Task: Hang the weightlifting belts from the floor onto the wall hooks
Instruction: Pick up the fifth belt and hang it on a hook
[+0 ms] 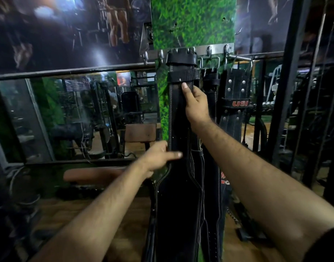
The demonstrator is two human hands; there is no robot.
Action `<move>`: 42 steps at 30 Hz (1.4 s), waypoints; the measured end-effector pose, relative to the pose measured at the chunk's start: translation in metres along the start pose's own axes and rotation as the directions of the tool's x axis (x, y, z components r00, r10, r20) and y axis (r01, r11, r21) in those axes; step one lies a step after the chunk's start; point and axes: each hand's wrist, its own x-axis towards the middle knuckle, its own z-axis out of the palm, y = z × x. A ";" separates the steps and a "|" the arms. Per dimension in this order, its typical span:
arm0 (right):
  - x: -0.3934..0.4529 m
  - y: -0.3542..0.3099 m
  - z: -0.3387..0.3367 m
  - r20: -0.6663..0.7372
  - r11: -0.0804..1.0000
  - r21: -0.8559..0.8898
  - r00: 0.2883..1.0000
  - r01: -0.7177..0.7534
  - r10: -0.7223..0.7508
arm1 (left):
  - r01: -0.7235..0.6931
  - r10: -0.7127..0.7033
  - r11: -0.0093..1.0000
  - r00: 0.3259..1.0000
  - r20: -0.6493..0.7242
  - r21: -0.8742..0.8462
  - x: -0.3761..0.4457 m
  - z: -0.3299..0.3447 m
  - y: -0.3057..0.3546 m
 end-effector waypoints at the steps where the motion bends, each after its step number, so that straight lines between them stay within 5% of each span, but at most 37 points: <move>1: 0.002 0.000 0.002 0.020 1.000 0.011 1.000 -0.019 0.019 | -0.035 0.033 0.996 0.999 -0.025 -0.081 0.000 -0.002 0.024; 3: 0.005 0.001 0.007 0.038 0.999 -0.007 0.998 -0.043 0.044 | -0.188 0.163 0.958 0.978 -0.128 -0.214 0.003 -0.002 0.066; 5: 0.008 0.001 0.011 0.038 0.999 -0.011 0.999 -0.036 0.037 | -0.313 0.265 0.933 0.931 -0.252 -0.176 0.008 0.009 0.087; 9: 0.022 -0.006 0.004 -0.033 0.999 -0.030 0.999 -0.031 0.030 | -0.277 0.226 0.955 0.910 -0.348 -0.104 0.005 0.030 0.029; 14: 0.029 0.004 0.002 -0.073 0.996 -0.078 0.997 -0.041 0.035 | -0.055 0.060 0.998 0.983 -0.176 0.037 0.020 0.011 -0.083; 22: 0.017 0.013 0.010 -0.078 0.998 -0.021 0.995 -0.063 0.062 | 0.085 -0.084 0.996 0.996 -0.025 0.027 0.004 -0.010 -0.069; 26: 0.010 0.017 0.016 -0.004 0.997 -0.041 0.998 -0.062 0.062 | -0.139 0.100 0.963 0.980 -0.174 -0.232 -0.001 0.001 0.025; 34: -0.050 0.048 0.021 0.075 0.943 -0.330 0.997 0.031 -0.006 | -0.438 0.290 0.860 0.842 -0.454 -0.263 0.033 -0.007 0.069; 39: -0.125 0.121 -0.010 0.221 0.922 -0.366 0.951 -0.124 0.216 | -0.427 0.255 0.852 0.844 -0.471 -0.303 0.036 -0.027 0.062; 42: -0.137 0.152 -0.040 0.289 0.717 -0.683 0.850 -0.140 0.440 | -0.425 0.229 0.844 0.838 -0.496 -0.327 0.042 -0.042 0.053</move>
